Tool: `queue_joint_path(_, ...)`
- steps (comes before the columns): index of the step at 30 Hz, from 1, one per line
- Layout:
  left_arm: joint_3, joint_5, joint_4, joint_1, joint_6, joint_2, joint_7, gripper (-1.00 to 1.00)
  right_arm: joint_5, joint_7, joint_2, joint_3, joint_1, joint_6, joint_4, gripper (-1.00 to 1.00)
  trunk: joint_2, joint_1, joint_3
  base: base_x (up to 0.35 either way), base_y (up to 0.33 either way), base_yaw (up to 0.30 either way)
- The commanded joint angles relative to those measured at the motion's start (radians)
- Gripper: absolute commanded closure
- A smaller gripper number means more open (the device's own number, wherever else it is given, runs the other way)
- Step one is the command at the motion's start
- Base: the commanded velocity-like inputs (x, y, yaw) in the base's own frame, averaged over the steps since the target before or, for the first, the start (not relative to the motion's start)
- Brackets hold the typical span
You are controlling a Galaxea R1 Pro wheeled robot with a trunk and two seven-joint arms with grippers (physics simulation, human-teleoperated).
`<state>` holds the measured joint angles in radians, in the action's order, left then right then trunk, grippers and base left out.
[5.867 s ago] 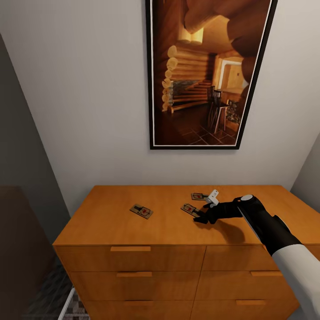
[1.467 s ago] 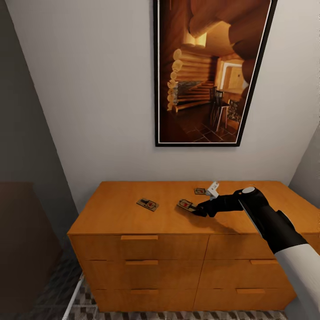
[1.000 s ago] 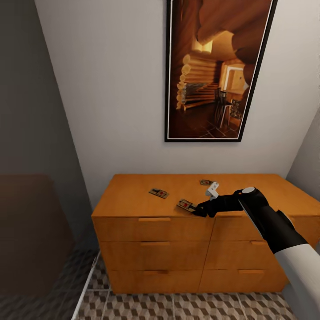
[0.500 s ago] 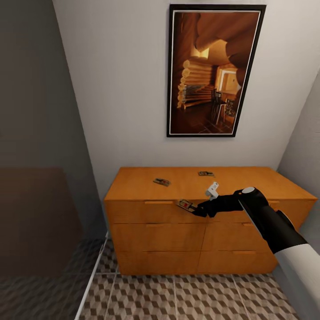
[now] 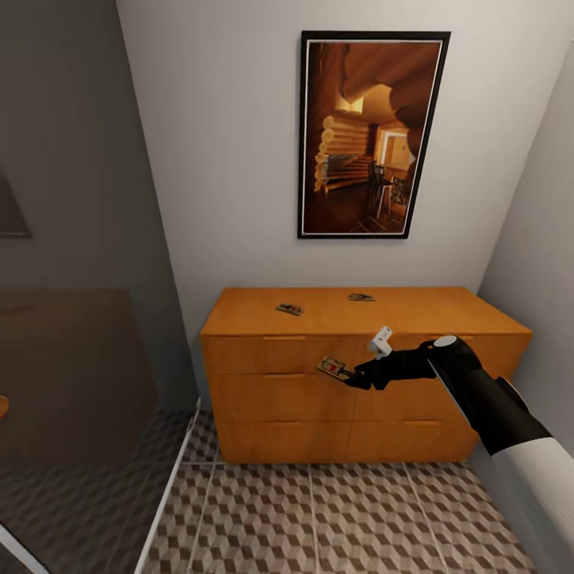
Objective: Take the four mousetraps from the cabinet in the bathroom and place them on the bathroom floor. Make sure all four end up on the same floor surface, and ensure that at least two of them are either under or directly next to the same bathroom sink.
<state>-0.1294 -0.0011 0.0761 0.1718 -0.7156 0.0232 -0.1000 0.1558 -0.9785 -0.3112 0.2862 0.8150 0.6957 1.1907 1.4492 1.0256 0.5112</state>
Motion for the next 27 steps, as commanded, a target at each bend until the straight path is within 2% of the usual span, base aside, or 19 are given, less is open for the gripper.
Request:
queue_joint_path(1,-0.009,-0.002,0.004,0.002,-0.006,0.0,-0.009,1.0,0.006,-0.005,0.0,0.001,0.001,0.006,0.001,1.0,0.001,-0.001,0.001,-0.335,0.0,0.0)
queue_joint_path(7,-0.009,-0.002,0.004,0.002,-0.006,0.0,-0.009,1.0,0.005,-0.001,0.0,0.003,0.001,0.003,-0.022,1.0,0.001,-0.001,0.001,-0.186,0.0,0.0)
queue_joint_path(11,-0.009,-0.002,0.004,0.002,-0.005,0.0,-0.009,1.0,0.014,0.001,0.001,0.004,0.001,-0.003,-0.084,1.0,0.001,-0.001,0.001,-0.033,0.0,0.0)
queue_joint_path(14,-0.009,-0.002,0.004,0.002,-0.006,0.0,-0.009,1.0,0.031,0.001,0.002,0.005,0.001,-0.045,-0.167,1.0,0.001,-0.001,0.001,-0.008,0.0,0.0)
queue_joint_path(18,-0.009,-0.002,0.004,0.002,-0.005,0.0,-0.009,1.0,0.043,0.004,0.005,0.005,0.001,-0.199,-0.346,1.0,0.001,-0.001,0.001,-0.002,0.0,0.0)
queue_joint_path(21,-0.009,-0.002,0.004,0.002,-0.005,0.0,-0.009,1.0,0.047,0.035,0.009,0.004,0.001,-0.421,-0.591,1.0,0.001,-0.001,0.001,0.0,0.0,0.0)
queue_joint_path(22,-0.009,-0.002,0.004,0.002,-0.005,0.0,-0.009,1.0,0.047,0.043,0.009,0.004,0.001,-0.461,-0.631,1.0,0.001,-0.001,0.001,0.0,0.0,0.0)
queue_joint_path(24,-0.009,-0.002,0.004,0.002,-0.006,-0.001,-0.009,1.0,0.047,0.072,0.01,0.004,0.001,-0.615,-0.779,1.0,0.001,-0.001,0.001,0.0,0.0,0.0)
queue_joint_path(27,-0.009,-0.002,0.003,0.002,-0.005,0.0,-0.009,1.0,0.047,0.098,0.019,0.005,0.001,-0.749,-0.918,1.0,0.001,-0.001,0.001,0.0,0.0,0.0)
